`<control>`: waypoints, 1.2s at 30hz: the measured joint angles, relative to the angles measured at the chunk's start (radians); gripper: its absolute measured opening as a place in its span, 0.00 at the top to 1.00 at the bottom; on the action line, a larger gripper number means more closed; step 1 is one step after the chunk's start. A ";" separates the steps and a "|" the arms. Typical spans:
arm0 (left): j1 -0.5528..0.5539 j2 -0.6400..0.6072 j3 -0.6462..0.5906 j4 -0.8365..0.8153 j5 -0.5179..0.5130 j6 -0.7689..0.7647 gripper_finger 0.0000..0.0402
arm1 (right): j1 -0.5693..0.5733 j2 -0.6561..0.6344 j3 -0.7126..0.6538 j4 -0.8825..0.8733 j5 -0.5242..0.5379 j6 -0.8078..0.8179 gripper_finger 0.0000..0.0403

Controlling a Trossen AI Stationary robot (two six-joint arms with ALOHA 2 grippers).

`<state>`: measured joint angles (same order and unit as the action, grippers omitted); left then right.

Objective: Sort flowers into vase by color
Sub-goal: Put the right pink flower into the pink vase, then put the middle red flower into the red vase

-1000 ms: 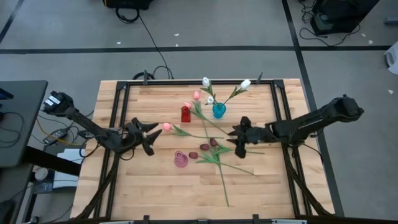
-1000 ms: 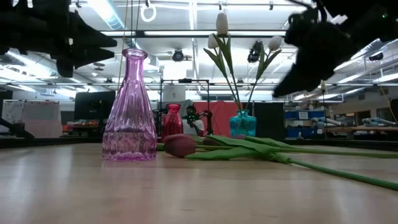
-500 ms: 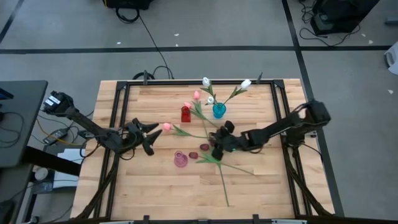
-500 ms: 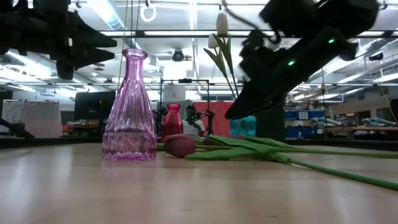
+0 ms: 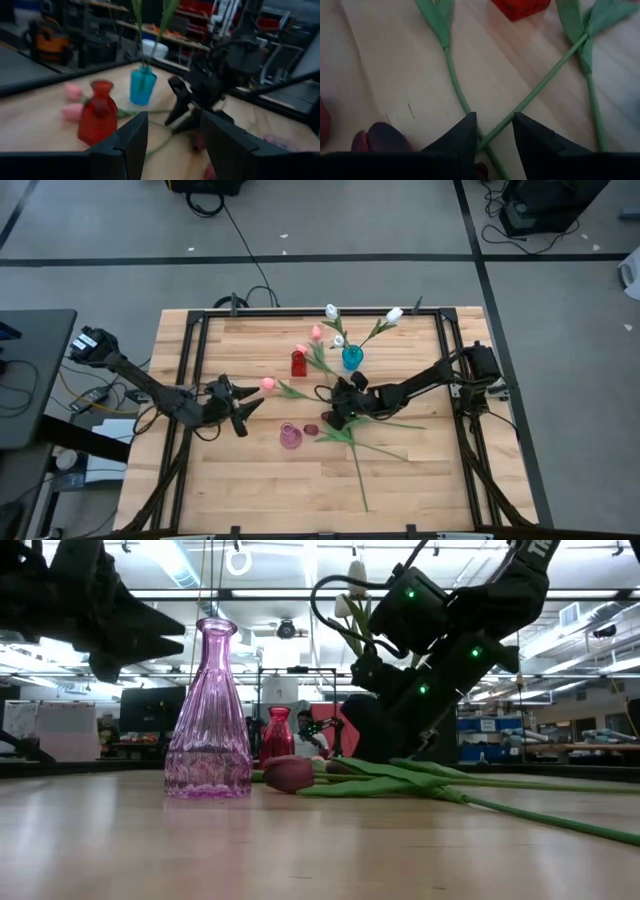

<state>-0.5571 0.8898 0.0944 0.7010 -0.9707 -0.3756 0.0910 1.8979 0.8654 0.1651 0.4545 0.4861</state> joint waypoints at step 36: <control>0.001 0.007 0.000 -0.003 0.098 -0.046 0.53 | 0.000 -0.219 -0.002 -0.388 -0.352 -0.037 0.85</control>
<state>-0.5564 0.8967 0.0948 0.6976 -0.8724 -0.4220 0.0908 1.6794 0.8639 -0.2226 0.1024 0.4490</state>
